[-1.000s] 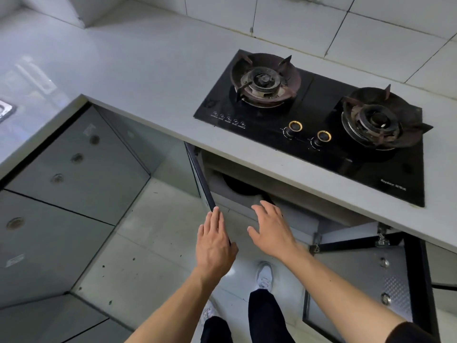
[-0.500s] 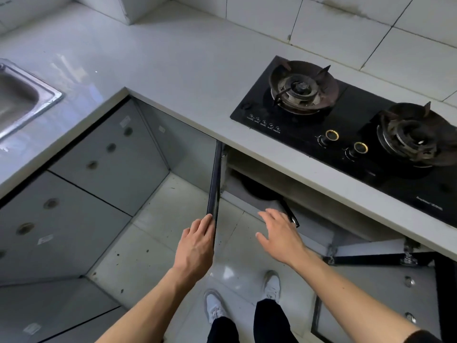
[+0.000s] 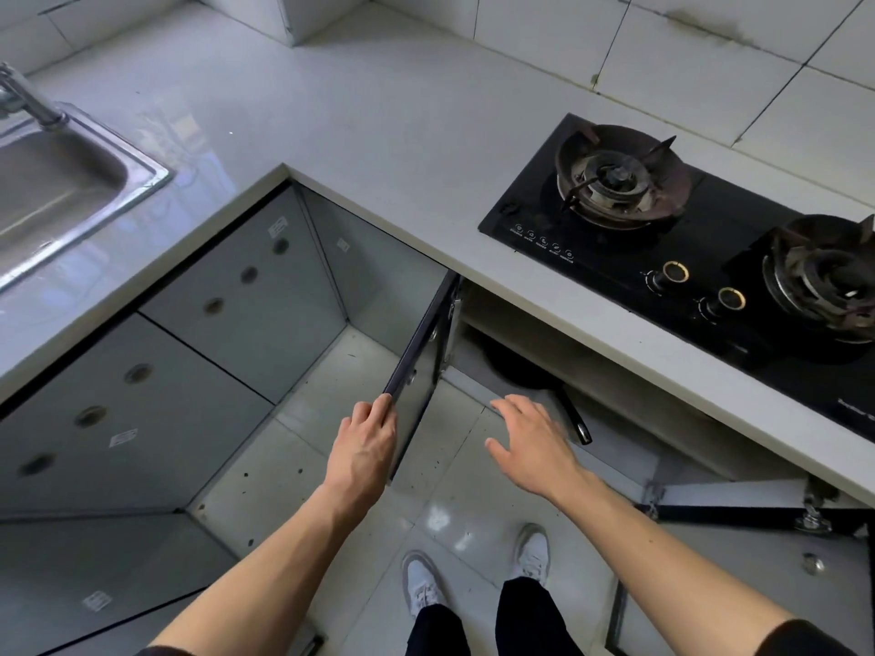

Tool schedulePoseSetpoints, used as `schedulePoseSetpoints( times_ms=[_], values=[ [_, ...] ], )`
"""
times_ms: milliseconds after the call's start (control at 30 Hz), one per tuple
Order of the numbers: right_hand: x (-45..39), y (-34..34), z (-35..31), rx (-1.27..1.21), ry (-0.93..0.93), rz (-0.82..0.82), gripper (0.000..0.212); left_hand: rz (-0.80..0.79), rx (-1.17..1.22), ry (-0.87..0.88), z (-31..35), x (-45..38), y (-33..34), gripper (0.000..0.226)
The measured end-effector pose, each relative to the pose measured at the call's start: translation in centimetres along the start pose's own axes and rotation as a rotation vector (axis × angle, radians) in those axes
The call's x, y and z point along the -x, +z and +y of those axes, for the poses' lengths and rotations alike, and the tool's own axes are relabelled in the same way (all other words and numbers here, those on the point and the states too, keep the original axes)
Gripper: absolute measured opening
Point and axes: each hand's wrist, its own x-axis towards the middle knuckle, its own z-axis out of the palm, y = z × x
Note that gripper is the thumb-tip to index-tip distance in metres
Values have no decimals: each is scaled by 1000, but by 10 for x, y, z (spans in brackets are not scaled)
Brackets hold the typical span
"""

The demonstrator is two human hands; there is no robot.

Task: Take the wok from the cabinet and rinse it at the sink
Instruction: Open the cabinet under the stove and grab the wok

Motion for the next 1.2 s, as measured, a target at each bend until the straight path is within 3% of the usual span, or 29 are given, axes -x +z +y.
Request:
schedulePoseSetpoints(
  times_ms=[133,367,867,1200],
  values=[
    [-4,1,-6,10,1,-6,57,-27,-49,-61,-10,-6,-5,49],
    [-1,2,-4,0,17,-15,58,-35,-5,-164,-36,-16,-6,71],
    [20,-13,16,-33,95,31,57,-83,76,-233,-15,-21,-12,64],
    [61,-9,52,-57,183,67,57,-11,94,-47,46,-27,-14,55]
  ],
)
